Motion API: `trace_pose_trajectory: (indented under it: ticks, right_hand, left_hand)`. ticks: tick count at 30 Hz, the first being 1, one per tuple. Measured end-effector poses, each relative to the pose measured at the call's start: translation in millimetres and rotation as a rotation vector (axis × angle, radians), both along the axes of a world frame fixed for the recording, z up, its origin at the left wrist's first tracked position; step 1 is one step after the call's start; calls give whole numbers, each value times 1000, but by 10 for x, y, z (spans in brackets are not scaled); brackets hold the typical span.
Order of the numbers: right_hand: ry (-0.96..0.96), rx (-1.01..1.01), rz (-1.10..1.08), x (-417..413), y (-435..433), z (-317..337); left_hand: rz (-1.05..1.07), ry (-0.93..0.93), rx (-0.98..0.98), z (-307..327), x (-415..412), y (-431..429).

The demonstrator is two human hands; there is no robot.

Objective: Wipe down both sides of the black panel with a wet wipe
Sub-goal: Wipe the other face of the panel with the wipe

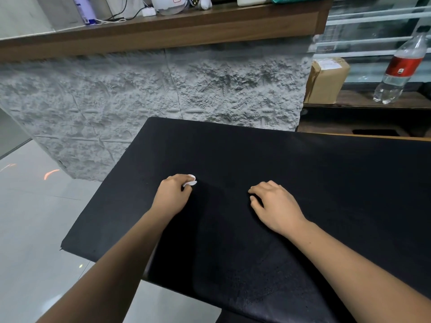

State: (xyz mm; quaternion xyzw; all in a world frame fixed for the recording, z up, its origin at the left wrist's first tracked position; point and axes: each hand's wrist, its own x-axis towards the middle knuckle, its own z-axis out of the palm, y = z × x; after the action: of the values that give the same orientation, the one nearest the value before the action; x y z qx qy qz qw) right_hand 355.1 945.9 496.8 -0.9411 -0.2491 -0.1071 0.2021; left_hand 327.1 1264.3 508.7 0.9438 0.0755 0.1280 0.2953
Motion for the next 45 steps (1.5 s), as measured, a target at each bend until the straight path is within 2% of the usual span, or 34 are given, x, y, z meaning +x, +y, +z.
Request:
trace_pose_trajectory:
  ticks: [8,17,23,33,45]
  right_hand:
    - [4,-17,4,563,72,125]
    - [130,-51,-20,1215,256,164]
    - [135,-135,29,1461,292,109]
    - [136,-89,-1,1495,220,-101]
    - [120,-56,-31,1515,236,-149]
  left_hand:
    - [75,-34,-15,-71,102,-204]
    - [-83,12,52,-8,210,-742]
    - [-212,-5,114,-32,255,-955]
    - [-221,14,137,17,466,-632]
    - [3,17,177,-10,727,48]
